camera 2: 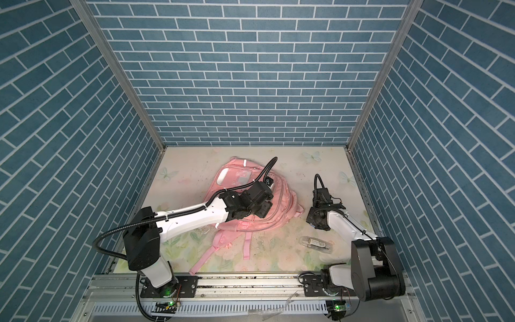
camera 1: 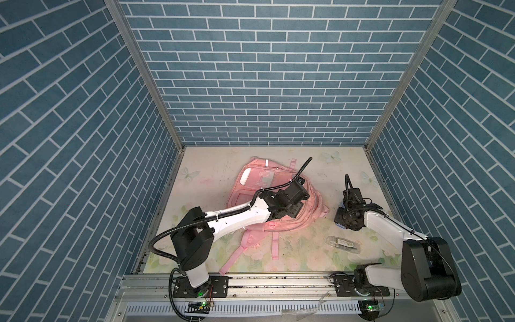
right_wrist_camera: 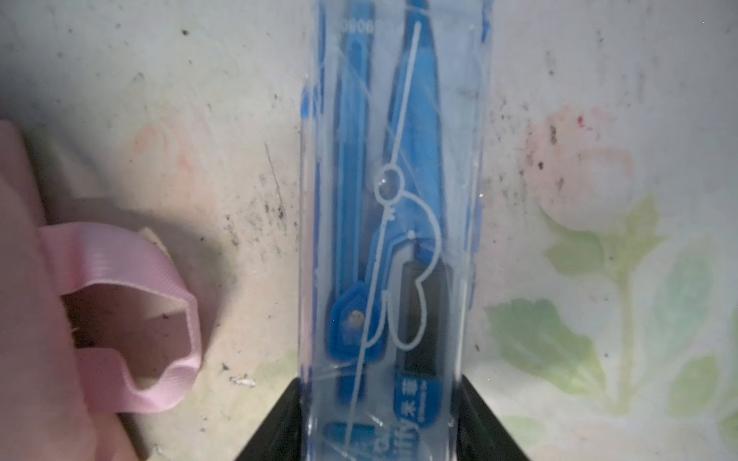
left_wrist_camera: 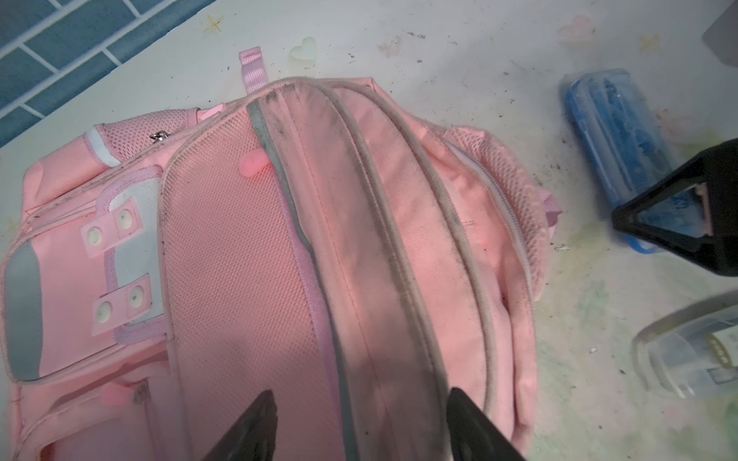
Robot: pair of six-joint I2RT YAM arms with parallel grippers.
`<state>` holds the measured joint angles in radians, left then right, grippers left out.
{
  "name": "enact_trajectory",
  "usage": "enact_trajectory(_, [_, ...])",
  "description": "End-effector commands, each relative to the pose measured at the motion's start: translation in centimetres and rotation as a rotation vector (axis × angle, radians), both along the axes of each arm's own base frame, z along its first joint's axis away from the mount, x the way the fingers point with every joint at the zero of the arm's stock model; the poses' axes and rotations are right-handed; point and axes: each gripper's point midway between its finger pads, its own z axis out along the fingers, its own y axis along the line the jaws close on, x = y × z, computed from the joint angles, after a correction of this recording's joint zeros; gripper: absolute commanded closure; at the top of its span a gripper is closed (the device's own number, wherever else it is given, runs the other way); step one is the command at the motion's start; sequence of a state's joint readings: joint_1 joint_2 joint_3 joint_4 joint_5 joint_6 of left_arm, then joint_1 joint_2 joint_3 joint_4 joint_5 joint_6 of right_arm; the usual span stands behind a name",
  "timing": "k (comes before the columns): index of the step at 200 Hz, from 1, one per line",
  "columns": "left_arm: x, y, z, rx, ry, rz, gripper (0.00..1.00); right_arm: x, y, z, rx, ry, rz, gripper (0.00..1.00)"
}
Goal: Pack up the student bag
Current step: 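Grasp the blue compass case with the right gripper and lift it, then insert the compass case into the compartment with right while left holds flap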
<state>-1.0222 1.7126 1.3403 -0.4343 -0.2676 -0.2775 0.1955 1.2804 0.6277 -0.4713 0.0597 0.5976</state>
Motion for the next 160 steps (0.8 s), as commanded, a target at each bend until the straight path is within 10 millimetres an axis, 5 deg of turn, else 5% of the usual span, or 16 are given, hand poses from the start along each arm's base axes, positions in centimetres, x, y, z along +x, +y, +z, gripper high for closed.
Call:
enact_trajectory(1, [0.0,-1.0,1.9,-0.058,-0.018,0.009,0.31,0.5,0.3,1.4,0.014,-0.035,-0.017,0.52])
enact_trajectory(52, [1.0,-0.5,-1.1,0.054,0.016,0.069,0.34,1.0,1.2,2.2,0.036,-0.055,0.012,0.53])
enact_trajectory(82, [1.9,0.3,-1.9,0.049,0.048,0.115,0.49,1.4,2.1,3.0,0.059,-0.086,0.031,0.53])
enact_trajectory(112, [2.4,0.8,0.4,-0.054,0.025,0.147,0.95,2.2,3.4,5.0,0.109,-0.135,0.050,0.54])
enact_trajectory(160, [2.5,2.1,6.1,-0.331,-0.061,0.172,1.00,3.9,8.8,10.7,0.288,-0.294,0.089,0.58])
